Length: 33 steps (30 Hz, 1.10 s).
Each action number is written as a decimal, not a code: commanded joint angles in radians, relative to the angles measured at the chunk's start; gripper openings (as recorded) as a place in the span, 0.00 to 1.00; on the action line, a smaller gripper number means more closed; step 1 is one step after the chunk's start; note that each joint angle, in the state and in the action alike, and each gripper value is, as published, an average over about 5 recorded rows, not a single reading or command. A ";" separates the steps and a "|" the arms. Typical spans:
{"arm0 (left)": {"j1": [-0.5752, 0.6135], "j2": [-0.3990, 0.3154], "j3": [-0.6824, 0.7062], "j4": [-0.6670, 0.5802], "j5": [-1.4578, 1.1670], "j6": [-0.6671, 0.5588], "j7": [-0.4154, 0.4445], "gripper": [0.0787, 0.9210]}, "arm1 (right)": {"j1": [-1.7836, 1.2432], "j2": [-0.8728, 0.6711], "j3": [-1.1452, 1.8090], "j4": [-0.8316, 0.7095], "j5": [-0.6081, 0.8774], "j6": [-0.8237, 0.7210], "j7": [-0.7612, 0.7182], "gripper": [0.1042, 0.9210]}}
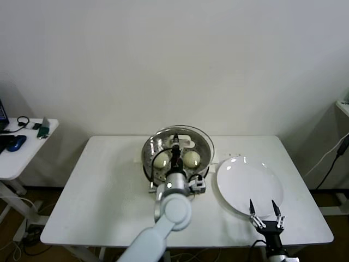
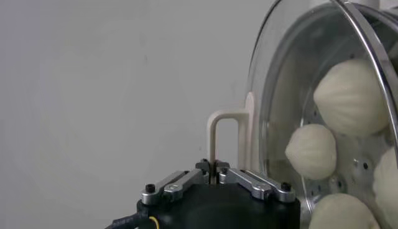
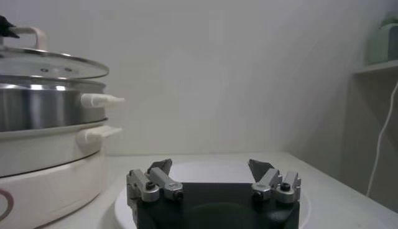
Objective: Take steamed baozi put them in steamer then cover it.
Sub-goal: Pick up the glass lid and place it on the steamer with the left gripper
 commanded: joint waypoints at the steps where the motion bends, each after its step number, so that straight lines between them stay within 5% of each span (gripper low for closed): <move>1: 0.015 -0.014 -0.013 0.031 0.027 0.009 -0.009 0.07 | -0.004 0.001 0.000 0.002 0.003 0.004 -0.001 0.88; 33: 0.030 0.011 -0.034 0.046 -0.071 0.005 -0.088 0.07 | -0.009 0.006 -0.002 0.015 -0.001 0.000 -0.008 0.88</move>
